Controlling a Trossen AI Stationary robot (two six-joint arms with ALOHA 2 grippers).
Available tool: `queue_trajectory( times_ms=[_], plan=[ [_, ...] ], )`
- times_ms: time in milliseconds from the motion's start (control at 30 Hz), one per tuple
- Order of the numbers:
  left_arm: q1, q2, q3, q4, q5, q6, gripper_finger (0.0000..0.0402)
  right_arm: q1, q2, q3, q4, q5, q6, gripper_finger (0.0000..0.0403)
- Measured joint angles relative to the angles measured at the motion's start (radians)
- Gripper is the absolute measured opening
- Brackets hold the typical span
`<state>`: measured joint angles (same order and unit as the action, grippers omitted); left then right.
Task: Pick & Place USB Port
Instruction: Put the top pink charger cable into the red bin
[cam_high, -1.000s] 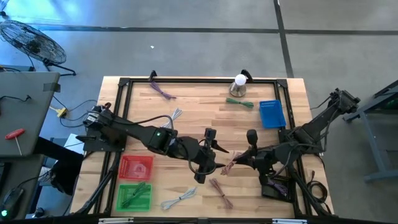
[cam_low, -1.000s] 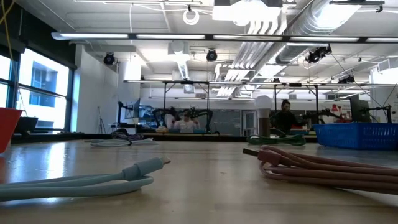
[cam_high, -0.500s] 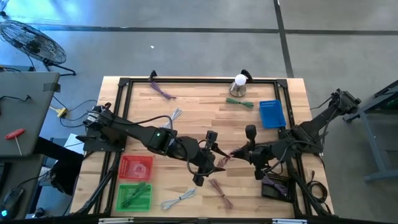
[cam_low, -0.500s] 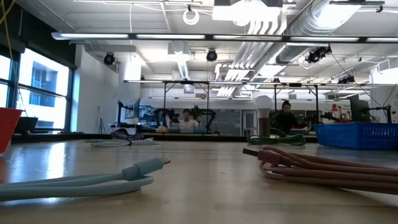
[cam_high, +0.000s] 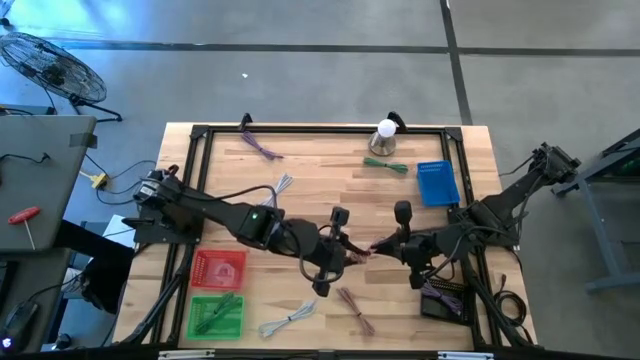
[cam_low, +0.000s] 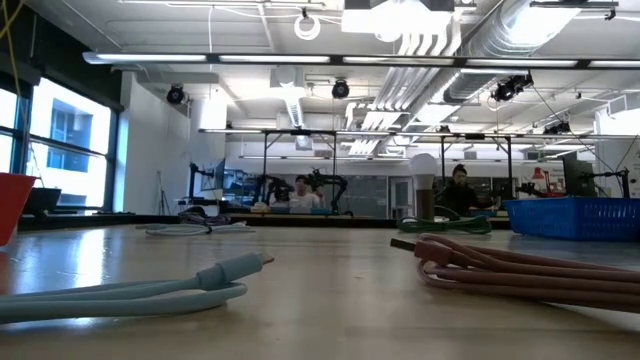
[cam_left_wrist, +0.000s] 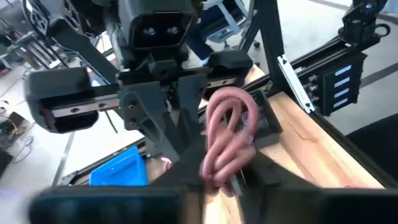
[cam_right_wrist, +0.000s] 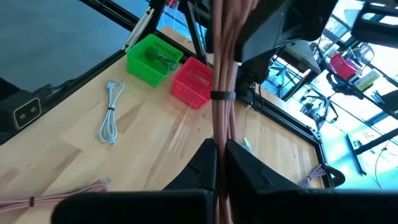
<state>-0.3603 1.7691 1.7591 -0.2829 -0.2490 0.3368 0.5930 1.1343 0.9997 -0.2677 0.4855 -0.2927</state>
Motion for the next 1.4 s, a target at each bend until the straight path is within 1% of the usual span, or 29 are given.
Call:
queue_trajectory(
  times_ms=[67, 167, 333, 400, 500, 600, 733, 867, 967, 1067, 1200, 1300, 1333, 1400],
  plan=[
    [0.000, 0.000, 0.000, 0.004, -0.016, -0.001, 0.0033, 0.000, 0.000, 0.000, -0.001, 0.002, 0.003, 0.0010],
    [-0.002, 0.000, 0.000, 0.002, -0.080, -0.001, 0.0033, 0.000, 0.000, 0.000, 0.001, 0.005, 0.009, 0.0024],
    [0.001, 0.000, 0.000, -0.016, -0.099, -0.001, 0.0033, 0.018, -0.001, 0.000, 0.019, 0.041, 0.064, 0.0066],
    [0.001, 0.001, 0.000, -0.022, -0.124, -0.001, 0.0033, 0.038, -0.001, 0.000, 0.031, 0.080, 0.051, 0.0087],
    [-0.002, 0.000, 0.000, -0.059, -0.196, -0.010, 0.0033, 0.076, -0.002, 0.000, 0.062, 0.169, 0.036, 0.0117],
    [-0.019, 0.000, 0.007, -0.150, -0.329, -0.028, 0.0033, 0.113, -0.011, 0.000, 0.071, 0.242, 0.014, 0.0141],
    [-0.074, 0.000, 0.054, -0.322, -0.530, -0.102, 0.0033, 0.146, -0.021, 0.000, 0.069, 0.285, 0.011, 0.0161],
    [-0.152, 0.000, 0.124, -0.519, -0.648, -0.231, 0.0033, 0.156, -0.025, 0.000, 0.066, 0.304, 0.019, 0.0166],
    [-0.224, 0.000, 0.184, -0.691, -0.704, -0.375, 0.0033, 0.156, -0.025, 0.000, 0.060, 0.304, 0.021, 0.0163],
    [-0.296, 0.000, 0.241, -0.886, -0.736, -0.561, 0.0033, 0.156, -0.025, 0.000, 0.056, 0.306, 0.022, 0.0155],
    [-0.374, -0.002, 0.287, -1.137, -0.715, -0.806, 0.0033, 0.156, -0.025, 0.000, 0.055, 0.305, 0.025, 0.0143],
    [-0.415, -0.002, 0.292, -1.287, -0.649, -0.990, 0.0033, 0.153, -0.025, 0.000, 0.055, 0.305, 0.030, 0.0135],
    [-0.424, -0.002, 0.289, -1.295, -0.611, -1.040, 0.0033, 0.153, -0.025, 0.000, 0.055, 0.305, 0.030, 0.0134],
    [-0.429, -0.004, 0.275, -1.287, -0.524, -1.059, 0.0033, 0.153, -0.025, 0.000, 0.055, 0.305, 0.030, 0.0131]
  ],
)
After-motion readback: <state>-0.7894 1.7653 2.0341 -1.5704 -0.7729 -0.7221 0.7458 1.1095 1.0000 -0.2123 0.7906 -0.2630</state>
